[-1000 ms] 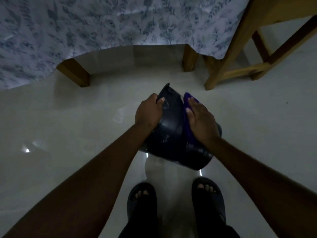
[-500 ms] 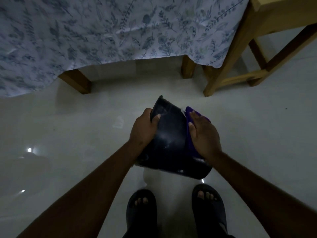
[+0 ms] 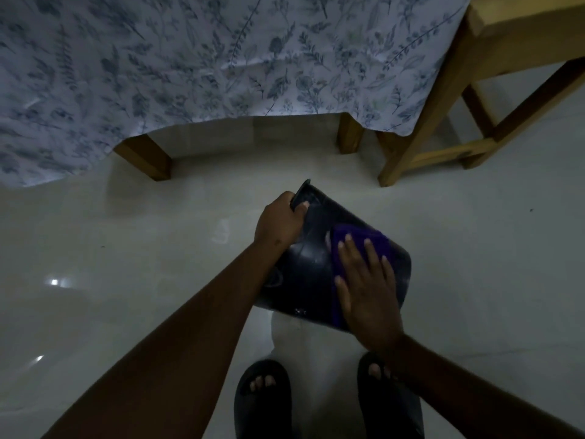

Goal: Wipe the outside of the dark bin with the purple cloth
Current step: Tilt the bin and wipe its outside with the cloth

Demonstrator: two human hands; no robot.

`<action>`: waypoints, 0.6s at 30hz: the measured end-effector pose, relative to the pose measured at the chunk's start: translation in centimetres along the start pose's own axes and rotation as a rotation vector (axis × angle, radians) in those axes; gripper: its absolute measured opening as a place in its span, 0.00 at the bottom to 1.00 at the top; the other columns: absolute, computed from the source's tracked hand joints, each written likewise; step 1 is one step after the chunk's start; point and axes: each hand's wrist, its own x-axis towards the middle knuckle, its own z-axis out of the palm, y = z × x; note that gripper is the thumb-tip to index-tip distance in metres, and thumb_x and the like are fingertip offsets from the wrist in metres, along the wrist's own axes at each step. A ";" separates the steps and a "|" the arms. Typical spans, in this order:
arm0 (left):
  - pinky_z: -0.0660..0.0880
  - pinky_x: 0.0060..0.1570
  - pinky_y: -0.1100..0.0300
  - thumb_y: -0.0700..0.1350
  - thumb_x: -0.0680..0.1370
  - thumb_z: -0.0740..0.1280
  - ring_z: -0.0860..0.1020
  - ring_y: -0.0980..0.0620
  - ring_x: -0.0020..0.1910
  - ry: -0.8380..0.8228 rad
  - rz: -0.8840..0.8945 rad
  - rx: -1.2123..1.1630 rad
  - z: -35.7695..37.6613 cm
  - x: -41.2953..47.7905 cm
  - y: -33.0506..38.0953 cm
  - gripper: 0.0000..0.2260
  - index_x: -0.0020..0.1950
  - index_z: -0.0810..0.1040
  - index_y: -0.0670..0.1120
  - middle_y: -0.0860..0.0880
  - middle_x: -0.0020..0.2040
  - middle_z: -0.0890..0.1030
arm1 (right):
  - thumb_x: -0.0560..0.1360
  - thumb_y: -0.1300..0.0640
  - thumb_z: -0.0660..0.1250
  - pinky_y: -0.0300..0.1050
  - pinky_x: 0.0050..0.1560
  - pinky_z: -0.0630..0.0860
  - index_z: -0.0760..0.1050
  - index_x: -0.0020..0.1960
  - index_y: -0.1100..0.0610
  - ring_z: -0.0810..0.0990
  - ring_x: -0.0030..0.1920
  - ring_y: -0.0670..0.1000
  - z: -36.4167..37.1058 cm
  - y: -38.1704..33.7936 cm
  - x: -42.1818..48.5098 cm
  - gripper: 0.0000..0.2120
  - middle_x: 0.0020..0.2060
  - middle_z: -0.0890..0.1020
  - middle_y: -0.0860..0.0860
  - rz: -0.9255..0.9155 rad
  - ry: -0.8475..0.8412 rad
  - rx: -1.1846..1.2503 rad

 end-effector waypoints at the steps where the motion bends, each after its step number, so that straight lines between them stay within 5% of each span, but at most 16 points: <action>1: 0.72 0.43 0.57 0.51 0.80 0.60 0.78 0.46 0.45 0.002 -0.004 -0.001 0.1 0.1 0.0 0.12 0.54 0.75 0.44 0.46 0.47 0.80 | 0.81 0.44 0.46 0.57 0.75 0.48 0.50 0.79 0.49 0.46 0.79 0.53 0.5 -0.4 -1.0 0.27 0.79 0.53 0.47 -0.057 -0.016 -0.034; 4: 0.74 0.44 0.56 0.51 0.80 0.60 0.78 0.46 0.46 -0.004 0.008 -0.048 0.1 0.2 0.1 0.11 0.55 0.76 0.44 0.47 0.46 0.79 | 0.81 0.45 0.49 0.56 0.75 0.53 0.54 0.78 0.49 0.52 0.78 0.53 0.3 -0.7 2.2 0.26 0.78 0.58 0.48 -0.108 0.008 -0.038; 8: 0.74 0.43 0.56 0.52 0.79 0.61 0.78 0.46 0.44 0.001 -0.008 -0.067 -0.2 0.4 0.3 0.12 0.53 0.77 0.45 0.46 0.46 0.80 | 0.81 0.48 0.50 0.55 0.72 0.64 0.61 0.76 0.55 0.67 0.72 0.54 -1.6 1.1 6.4 0.25 0.73 0.69 0.53 0.129 0.063 0.108; 13: 0.67 0.37 0.61 0.51 0.79 0.62 0.75 0.49 0.41 0.035 -0.019 -0.007 0.2 0.6 0.3 0.11 0.52 0.78 0.45 0.49 0.44 0.78 | 0.81 0.47 0.48 0.59 0.74 0.52 0.53 0.78 0.49 0.49 0.78 0.54 0.6 -0.8 -0.5 0.27 0.78 0.55 0.48 -0.046 -0.007 -0.040; 18: 0.70 0.40 0.67 0.48 0.80 0.63 0.76 0.54 0.46 -0.049 0.080 -0.202 -0.7 -1.3 0.7 0.11 0.60 0.75 0.45 0.52 0.49 0.78 | 0.81 0.49 0.50 0.57 0.74 0.60 0.57 0.77 0.54 0.61 0.75 0.54 -2.0 -0.2 6.9 0.25 0.75 0.64 0.53 -0.036 0.055 0.009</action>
